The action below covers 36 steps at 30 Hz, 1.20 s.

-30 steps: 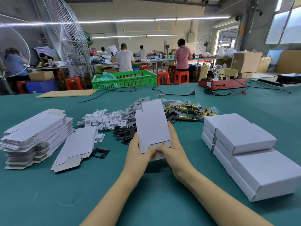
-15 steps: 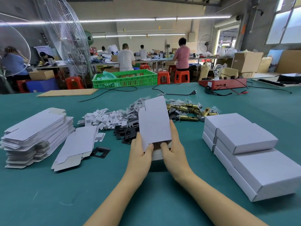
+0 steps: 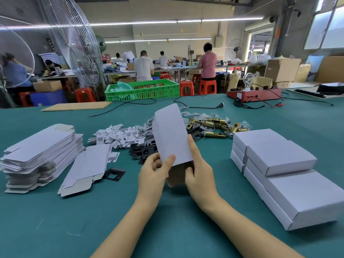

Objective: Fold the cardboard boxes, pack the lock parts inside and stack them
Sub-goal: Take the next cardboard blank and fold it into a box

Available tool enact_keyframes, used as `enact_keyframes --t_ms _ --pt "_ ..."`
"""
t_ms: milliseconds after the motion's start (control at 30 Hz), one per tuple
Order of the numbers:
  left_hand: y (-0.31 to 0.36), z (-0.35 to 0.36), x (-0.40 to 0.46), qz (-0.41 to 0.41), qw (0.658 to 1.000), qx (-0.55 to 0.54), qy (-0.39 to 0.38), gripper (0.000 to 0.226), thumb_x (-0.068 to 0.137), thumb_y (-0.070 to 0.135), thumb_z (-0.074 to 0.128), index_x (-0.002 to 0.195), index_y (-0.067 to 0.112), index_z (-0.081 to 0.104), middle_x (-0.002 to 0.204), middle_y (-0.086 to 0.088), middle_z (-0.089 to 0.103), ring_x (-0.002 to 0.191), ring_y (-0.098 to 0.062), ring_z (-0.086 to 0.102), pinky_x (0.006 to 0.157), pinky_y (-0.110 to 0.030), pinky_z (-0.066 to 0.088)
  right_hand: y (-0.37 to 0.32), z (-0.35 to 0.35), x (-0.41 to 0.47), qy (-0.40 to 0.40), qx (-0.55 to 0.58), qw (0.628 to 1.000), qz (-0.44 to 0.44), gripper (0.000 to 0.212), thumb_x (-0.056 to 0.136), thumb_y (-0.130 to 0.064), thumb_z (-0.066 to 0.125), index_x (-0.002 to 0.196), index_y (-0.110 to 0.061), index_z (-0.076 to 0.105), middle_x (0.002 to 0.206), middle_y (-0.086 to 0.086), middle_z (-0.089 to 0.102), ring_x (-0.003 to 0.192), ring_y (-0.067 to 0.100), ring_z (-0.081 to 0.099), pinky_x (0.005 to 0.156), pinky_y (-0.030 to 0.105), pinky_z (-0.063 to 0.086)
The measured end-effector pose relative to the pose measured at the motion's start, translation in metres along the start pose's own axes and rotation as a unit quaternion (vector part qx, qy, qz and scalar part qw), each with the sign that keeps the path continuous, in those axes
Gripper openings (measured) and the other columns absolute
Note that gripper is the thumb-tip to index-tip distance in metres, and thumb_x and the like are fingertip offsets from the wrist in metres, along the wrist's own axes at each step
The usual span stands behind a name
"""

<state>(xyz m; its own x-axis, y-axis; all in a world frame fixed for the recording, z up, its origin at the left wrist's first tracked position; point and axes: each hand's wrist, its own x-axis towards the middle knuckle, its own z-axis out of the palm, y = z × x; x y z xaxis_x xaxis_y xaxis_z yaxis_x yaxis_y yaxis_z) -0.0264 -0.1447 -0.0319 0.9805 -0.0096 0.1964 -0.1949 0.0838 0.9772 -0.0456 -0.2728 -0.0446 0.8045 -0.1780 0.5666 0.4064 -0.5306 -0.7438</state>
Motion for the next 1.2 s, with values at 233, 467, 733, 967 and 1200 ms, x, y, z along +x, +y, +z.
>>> enact_keyframes --t_ms 233,467,733,967,1200 --pt "0.002 -0.008 0.008 -0.017 0.999 -0.018 -0.027 0.014 0.091 0.024 0.066 0.103 0.018 0.068 0.091 0.003 0.077 0.08 -0.011 0.071 0.067 -0.025 0.057 -0.01 -0.001 -0.002 -0.039 0.056 0.998 0.014 0.081 0.085 0.004 0.045 0.14 -0.052 0.025 0.128 -0.008 0.056 0.084 0.001 0.053 0.076 0.012 0.045" --pt "0.002 -0.016 0.011 -0.041 0.994 -0.068 -0.077 0.032 0.078 0.026 0.072 0.109 0.017 0.068 0.098 -0.001 0.076 0.087 -0.014 0.072 0.065 -0.025 0.057 -0.019 -0.018 0.015 -0.036 0.207 0.971 0.116 0.031 0.083 -0.057 0.063 0.104 -0.036 0.059 0.102 -0.012 0.067 0.092 0.012 0.064 0.079 0.027 0.054" --pt "0.003 -0.015 0.01 -0.062 0.985 -0.08 -0.14 0.047 0.073 0.03 0.077 0.115 0.015 0.065 0.108 -0.003 0.074 0.097 -0.017 0.071 0.086 -0.044 0.058 -0.017 -0.041 0.037 -0.073 0.346 0.918 0.182 0.041 0.067 -0.037 0.074 0.1 -0.014 0.07 0.097 0.003 0.075 0.085 0.014 0.07 0.069 0.023 0.055" --pt "0.012 -0.014 0.008 -0.06 0.982 -0.102 -0.149 0.043 0.073 0.028 0.074 0.114 0.018 0.066 0.109 -0.002 0.074 0.096 -0.018 0.071 0.072 -0.031 0.059 -0.02 -0.05 0.04 -0.092 0.328 0.923 0.179 0.038 0.066 -0.034 0.074 0.096 -0.012 0.071 0.091 0.001 0.076 0.08 0.014 0.071 0.066 0.022 0.055" --pt "0.035 -0.022 0.014 -0.043 0.985 -0.136 -0.095 0.033 0.068 0.034 0.074 0.098 0.018 0.074 0.097 -0.005 0.076 0.08 -0.016 0.072 0.064 -0.026 0.058 -0.027 -0.051 0.041 -0.17 0.287 0.927 0.172 0.038 0.064 -0.034 0.075 0.093 -0.011 0.071 0.088 0.0 0.075 0.08 0.012 0.07 0.068 0.023 0.055"
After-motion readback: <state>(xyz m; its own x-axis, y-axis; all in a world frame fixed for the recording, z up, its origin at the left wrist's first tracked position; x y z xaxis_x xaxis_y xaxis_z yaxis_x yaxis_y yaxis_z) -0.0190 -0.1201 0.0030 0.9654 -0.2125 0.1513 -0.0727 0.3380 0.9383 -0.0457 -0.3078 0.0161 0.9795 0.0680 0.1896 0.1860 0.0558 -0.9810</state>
